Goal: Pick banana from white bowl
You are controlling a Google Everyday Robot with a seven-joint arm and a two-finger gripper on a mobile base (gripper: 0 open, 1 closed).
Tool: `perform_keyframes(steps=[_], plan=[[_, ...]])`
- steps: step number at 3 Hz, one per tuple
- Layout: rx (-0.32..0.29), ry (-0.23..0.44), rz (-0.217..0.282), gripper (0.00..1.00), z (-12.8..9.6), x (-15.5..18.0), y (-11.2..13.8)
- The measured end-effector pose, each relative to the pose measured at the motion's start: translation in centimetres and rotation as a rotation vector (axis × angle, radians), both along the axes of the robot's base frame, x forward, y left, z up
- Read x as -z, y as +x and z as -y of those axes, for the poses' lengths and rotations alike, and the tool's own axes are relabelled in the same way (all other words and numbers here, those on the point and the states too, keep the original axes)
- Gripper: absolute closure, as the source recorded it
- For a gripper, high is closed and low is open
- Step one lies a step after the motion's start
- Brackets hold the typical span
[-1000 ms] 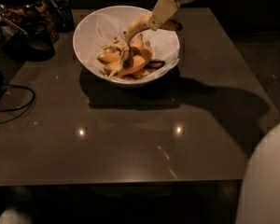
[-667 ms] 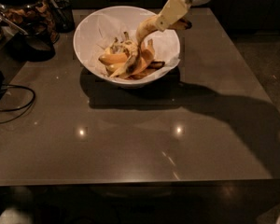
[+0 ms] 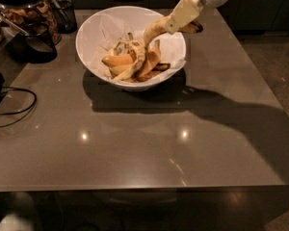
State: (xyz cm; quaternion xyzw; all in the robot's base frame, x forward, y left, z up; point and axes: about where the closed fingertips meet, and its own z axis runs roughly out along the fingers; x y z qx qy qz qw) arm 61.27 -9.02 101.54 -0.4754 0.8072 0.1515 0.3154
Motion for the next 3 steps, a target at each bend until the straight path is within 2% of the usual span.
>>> perform_keyframes(steps=[2,3], plan=[[-0.022,0.059,0.038,1.0,-1.2,-2.5,-0.6],[0.011,0.09,0.084,1.0,0.4,-3.9,-1.1]])
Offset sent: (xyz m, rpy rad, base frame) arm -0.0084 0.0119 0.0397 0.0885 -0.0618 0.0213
